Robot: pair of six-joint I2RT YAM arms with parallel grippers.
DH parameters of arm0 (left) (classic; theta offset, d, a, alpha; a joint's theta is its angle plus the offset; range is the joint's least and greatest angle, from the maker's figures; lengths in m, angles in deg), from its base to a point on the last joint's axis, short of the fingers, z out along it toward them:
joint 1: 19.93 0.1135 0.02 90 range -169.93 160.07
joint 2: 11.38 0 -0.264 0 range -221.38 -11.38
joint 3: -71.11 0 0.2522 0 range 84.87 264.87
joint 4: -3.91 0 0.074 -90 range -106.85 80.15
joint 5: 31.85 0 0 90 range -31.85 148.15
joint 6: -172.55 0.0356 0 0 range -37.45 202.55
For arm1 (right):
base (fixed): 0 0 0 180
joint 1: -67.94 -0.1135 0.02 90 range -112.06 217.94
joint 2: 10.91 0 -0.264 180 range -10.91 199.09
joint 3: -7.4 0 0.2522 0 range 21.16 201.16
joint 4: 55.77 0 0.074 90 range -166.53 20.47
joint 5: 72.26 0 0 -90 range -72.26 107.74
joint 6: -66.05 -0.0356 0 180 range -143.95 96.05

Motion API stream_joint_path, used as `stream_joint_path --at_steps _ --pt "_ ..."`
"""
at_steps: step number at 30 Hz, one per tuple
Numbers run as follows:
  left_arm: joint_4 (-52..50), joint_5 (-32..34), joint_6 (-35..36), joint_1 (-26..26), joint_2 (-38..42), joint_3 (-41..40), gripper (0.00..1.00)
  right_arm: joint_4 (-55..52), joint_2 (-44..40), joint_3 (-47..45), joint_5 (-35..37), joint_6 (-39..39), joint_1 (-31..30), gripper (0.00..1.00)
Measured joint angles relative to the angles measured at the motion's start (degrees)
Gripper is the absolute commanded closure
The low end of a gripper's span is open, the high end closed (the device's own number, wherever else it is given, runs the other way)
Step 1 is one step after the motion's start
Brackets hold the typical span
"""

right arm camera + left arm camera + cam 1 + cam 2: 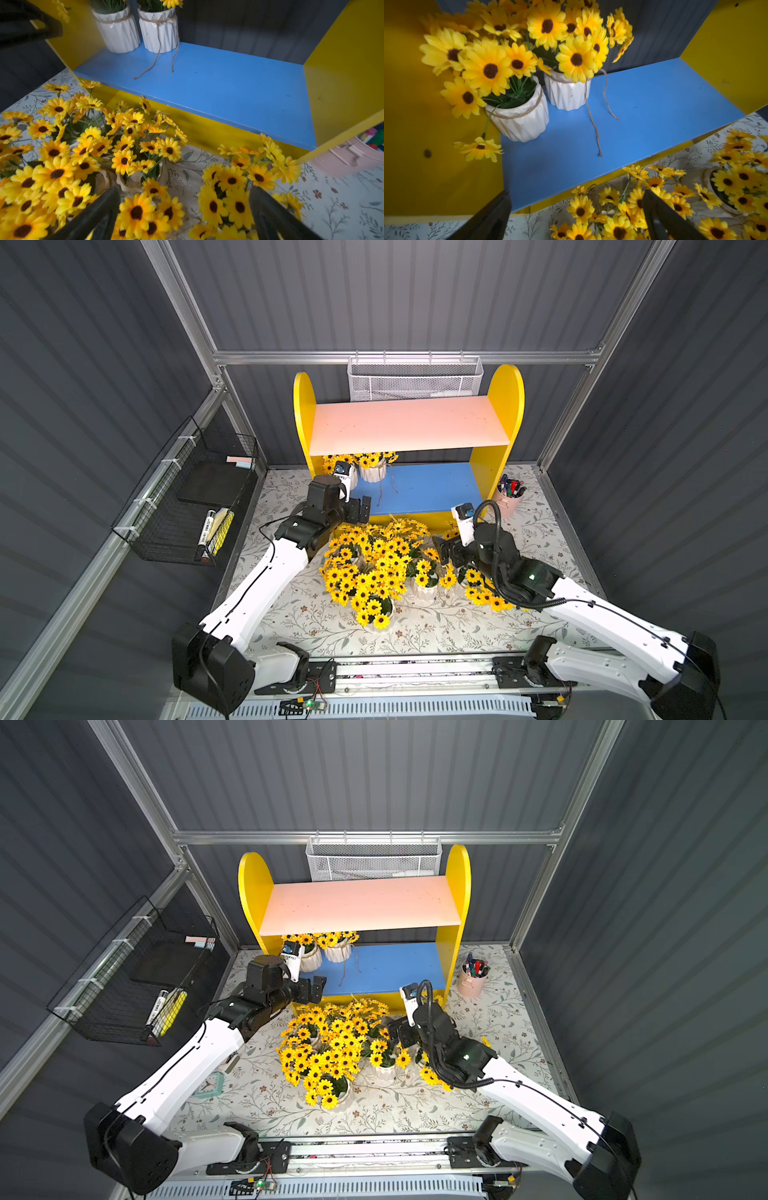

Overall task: Take the sunflower pots off the shelves
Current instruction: Pick up the sunflower pot from the shelf.

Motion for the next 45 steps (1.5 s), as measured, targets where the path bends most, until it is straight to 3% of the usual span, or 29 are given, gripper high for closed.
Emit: stream_joint_path --at_steps 6,13,20,26,34,45 --pt "0.0 -1.1 -0.8 -1.0 -1.9 0.0 0.01 7.7 6.5 2.3 -8.1 0.4 5.5 0.01" --pt "-1.6 0.1 2.3 -1.0 6.8 -3.0 0.01 21.8 22.4 7.6 -17.7 4.8 8.9 0.01" --pt "-3.8 3.9 4.9 -0.7 13.2 -8.9 0.01 34.7 40.2 18.9 -23.8 10.6 10.9 0.01" --pt "-5.2 5.9 7.1 -0.6 13.8 -10.0 0.01 42.2 52.8 30.4 -30.3 12.7 11.8 0.01" --pt "-5.1 6.1 8.3 -0.6 15.2 -11.0 0.01 44.3 64.7 43.0 -36.0 14.4 12.9 0.01" --pt "-5.1 4.2 8.3 -0.6 15.2 -11.8 0.01 39.1 73.8 59.6 -39.1 16.9 12.9 0.01"
